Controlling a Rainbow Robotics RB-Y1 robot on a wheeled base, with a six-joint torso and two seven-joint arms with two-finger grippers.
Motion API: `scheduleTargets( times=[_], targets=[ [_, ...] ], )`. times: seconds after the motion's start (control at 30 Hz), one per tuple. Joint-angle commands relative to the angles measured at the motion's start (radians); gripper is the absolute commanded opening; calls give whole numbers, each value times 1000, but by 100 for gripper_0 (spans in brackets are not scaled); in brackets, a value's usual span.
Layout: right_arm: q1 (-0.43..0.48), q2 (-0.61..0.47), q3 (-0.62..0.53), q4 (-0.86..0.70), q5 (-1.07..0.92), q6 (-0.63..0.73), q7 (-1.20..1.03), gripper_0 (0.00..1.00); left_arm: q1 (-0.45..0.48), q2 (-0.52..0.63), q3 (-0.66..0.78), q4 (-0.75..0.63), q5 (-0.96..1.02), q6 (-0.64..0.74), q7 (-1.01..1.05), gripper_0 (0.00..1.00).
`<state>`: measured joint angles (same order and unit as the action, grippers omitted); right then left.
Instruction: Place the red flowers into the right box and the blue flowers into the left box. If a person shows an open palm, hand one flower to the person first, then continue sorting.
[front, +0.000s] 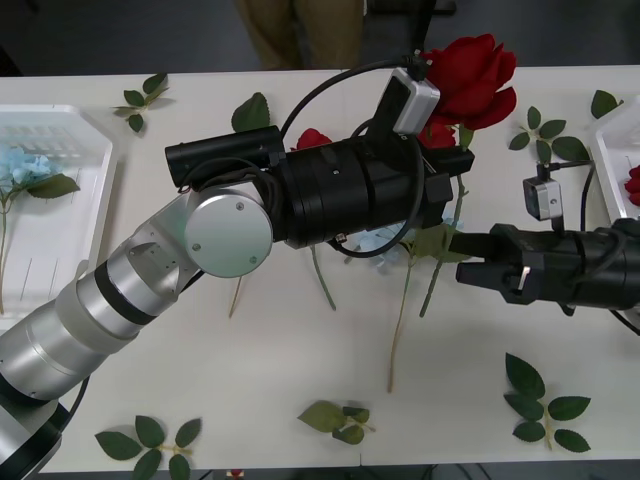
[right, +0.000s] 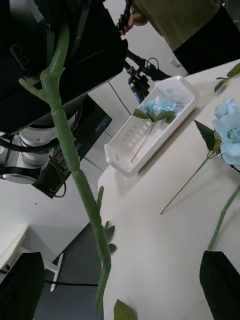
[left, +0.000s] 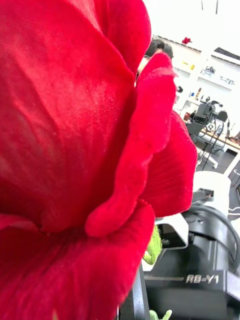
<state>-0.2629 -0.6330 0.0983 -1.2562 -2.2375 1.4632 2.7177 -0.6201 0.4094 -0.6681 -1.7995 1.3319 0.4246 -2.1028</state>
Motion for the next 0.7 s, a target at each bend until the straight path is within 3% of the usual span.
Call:
scheduleTargets(
  times=[0.03,0.1,0.13,0.17,0.23,0.27,0.7],
  targets=[
    [-72,70,37,-14,-24,-47,-12,90,-43,19,-13,-11,30,-15,-33,0],
    [-91,92,41,-14,-24,-58,-12,86,-43,19,-13,-11,33,-17,-34,0],
    [-96,99,43,-14,-24,-64,-12,74,-44,19,-13,-11,33,-17,-34,0],
    [-104,107,43,-14,-24,-78,-12,48,-43,20,-13,-11,38,-17,-36,0],
    [-111,115,54,-15,-24,-95,-12,9,-43,20,-11,-11,46,-17,-37,0],
    [-113,116,55,-15,-24,-98,-12,1,-43,22,-11,-11,49,-20,-39,0],
    [-110,121,61,-14,-25,-121,-12,0,-43,32,-13,-11,93,-21,-52,0]
  ],
)
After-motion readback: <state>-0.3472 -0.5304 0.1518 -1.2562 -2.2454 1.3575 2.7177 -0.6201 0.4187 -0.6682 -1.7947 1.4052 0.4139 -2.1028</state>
